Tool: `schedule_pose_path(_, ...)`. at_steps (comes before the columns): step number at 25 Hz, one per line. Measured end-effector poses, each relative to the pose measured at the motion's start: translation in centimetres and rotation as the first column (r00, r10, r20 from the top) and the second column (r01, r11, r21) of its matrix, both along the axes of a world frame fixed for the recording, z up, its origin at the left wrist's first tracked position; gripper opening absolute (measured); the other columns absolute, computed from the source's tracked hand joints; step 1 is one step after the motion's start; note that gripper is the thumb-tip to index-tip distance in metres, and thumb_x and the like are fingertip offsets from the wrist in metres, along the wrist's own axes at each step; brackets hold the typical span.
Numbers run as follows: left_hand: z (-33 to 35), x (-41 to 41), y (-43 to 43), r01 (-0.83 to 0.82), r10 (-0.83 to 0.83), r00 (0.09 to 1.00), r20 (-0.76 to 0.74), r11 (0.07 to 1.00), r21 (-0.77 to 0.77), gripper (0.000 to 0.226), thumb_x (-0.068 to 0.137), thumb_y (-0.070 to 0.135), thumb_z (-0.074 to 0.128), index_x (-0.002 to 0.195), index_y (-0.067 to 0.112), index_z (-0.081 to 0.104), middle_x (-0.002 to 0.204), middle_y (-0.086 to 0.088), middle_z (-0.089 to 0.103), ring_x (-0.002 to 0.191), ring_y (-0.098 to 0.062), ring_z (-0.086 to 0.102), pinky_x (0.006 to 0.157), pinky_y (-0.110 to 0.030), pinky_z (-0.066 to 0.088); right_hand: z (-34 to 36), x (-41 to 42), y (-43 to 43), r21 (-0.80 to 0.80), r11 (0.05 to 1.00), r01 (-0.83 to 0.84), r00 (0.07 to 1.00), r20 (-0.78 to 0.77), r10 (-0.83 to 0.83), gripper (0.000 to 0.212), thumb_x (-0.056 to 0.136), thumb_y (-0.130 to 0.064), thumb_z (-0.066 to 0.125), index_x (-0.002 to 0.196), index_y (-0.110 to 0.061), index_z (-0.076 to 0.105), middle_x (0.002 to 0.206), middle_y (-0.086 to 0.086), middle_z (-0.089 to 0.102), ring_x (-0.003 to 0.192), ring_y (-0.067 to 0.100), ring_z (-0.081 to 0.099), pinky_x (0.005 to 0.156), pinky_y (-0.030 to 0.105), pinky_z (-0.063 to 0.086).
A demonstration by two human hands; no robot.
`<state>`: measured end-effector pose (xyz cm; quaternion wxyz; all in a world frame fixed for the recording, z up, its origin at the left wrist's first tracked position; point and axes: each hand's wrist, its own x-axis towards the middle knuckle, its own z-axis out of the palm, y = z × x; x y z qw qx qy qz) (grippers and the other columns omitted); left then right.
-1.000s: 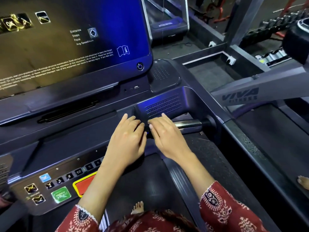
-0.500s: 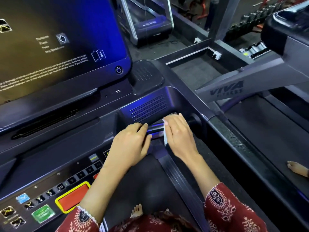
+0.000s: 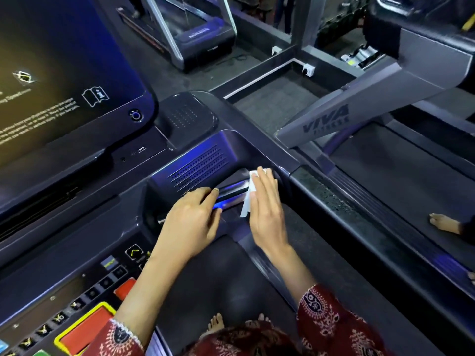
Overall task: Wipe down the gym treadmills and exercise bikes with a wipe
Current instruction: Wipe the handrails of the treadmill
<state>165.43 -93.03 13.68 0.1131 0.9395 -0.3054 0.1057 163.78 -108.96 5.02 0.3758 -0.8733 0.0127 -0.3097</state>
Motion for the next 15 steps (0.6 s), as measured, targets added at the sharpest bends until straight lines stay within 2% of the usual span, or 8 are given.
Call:
schedule_pose_path(1, -0.1, 0.0, 0.0, 0.005, -0.005, 1.0, 0.0, 1.0, 0.004, 0.043, 0.083, 0.026, 0.043, 0.104, -0.003, 0.067, 0.097, -0.017, 0.067, 0.078, -0.034, 0.066, 0.066, -0.035, 0.055, -0.1, -0.2, 0.4, -0.003, 1.0, -0.016, 1.0, 0.025, 0.016, 0.044, 0.105, -0.015, 0.024, 0.135, 0.009, 0.045, 0.144, 0.023, 0.042, 0.139, 0.035, 0.03, 0.114, 0.048, 0.025)
schedule_pose_path(4, -0.3, 0.1, 0.1, 0.019, -0.019, 1.0, -0.004, 1.0, 0.015, 0.043, 0.084, 0.026, 0.043, 0.107, -0.003, 0.067, 0.102, -0.017, 0.066, 0.082, -0.034, 0.066, 0.068, -0.036, 0.055, -1.1, -0.7, 0.5, -0.144, 0.98, -0.138, 0.982, 0.105, 0.154, 0.041, 0.098, 0.001, 0.031, 0.136, 0.008, 0.043, 0.144, 0.023, 0.042, 0.14, 0.035, 0.03, 0.115, 0.047, 0.026)
schedule_pose_path(5, -0.3, 0.1, 0.2, 0.021, -0.021, 1.0, -0.002, 1.0, 0.012, 0.044, 0.084, 0.026, 0.043, 0.108, -0.002, 0.067, 0.103, -0.017, 0.066, 0.083, -0.034, 0.066, 0.069, -0.036, 0.055, -1.3, -0.6, 0.1, -0.104, 0.988, -0.111, 0.988, 0.099, 0.121, 0.041, 0.097, 0.001, 0.032, 0.137, 0.007, 0.041, 0.145, 0.023, 0.04, 0.141, 0.034, 0.029, 0.115, 0.048, 0.027)
schedule_pose_path(7, -0.3, 0.0, 0.3, 0.023, -0.023, 1.0, 0.008, 1.0, -0.002, 0.045, 0.085, 0.025, 0.042, 0.11, -0.003, 0.066, 0.105, -0.018, 0.066, 0.085, -0.035, 0.066, 0.072, -0.037, 0.055, -1.4, -0.6, 0.5, 0.11, 0.994, -0.012, 0.999, 0.046, 0.007, 0.041, 0.1, -0.003, 0.031, 0.14, 0.008, 0.037, 0.149, 0.021, 0.033, 0.144, 0.033, 0.023, 0.114, 0.051, 0.026)
schedule_pose_path(8, -0.4, -0.1, 0.3, 0.028, -0.028, 1.0, 0.012, 1.0, -0.007, 0.045, 0.085, 0.024, 0.042, 0.111, -0.004, 0.065, 0.106, -0.018, 0.065, 0.086, -0.036, 0.065, 0.074, -0.038, 0.055, -1.4, -0.7, 1.0, 0.165, 0.986, -0.001, 1.0, 0.028, -0.004, 0.042, 0.101, -0.004, 0.031, 0.141, 0.008, 0.034, 0.151, 0.021, 0.03, 0.145, 0.032, 0.019, 0.115, 0.051, 0.025)
schedule_pose_path(11, -0.8, -0.1, 0.5, 0.039, -0.038, 0.999, 0.027, 0.999, -0.009, 0.039, 0.086, 0.018, 0.048, 0.112, -0.006, 0.065, 0.107, -0.021, 0.065, 0.09, -0.039, 0.065, 0.079, -0.044, 0.055, -1.8, -1.0, 1.7, 0.094, 0.994, -0.06, 0.996, 0.069, 0.054, 0.043, 0.1, -0.001, 0.034, 0.142, 0.008, 0.032, 0.152, 0.02, 0.027, 0.146, 0.032, 0.015, 0.116, 0.049, 0.023)
schedule_pose_path(15, -1.0, -0.3, 0.8, 0.035, -0.035, 0.998, 0.048, 0.999, -0.008, 0.035, 0.078, 0.004, 0.067, 0.112, -0.007, 0.065, 0.109, -0.024, 0.065, 0.094, -0.04, 0.065, 0.087, -0.053, 0.05, -1.3, -0.8, 2.5, 0.358, 0.933, 0.038, 0.997, 0.044, -0.057, 0.046, 0.104, -0.018, 0.027, 0.145, 0.003, 0.027, 0.155, 0.014, 0.02, 0.148, 0.024, 0.011, 0.119, 0.036, 0.017)
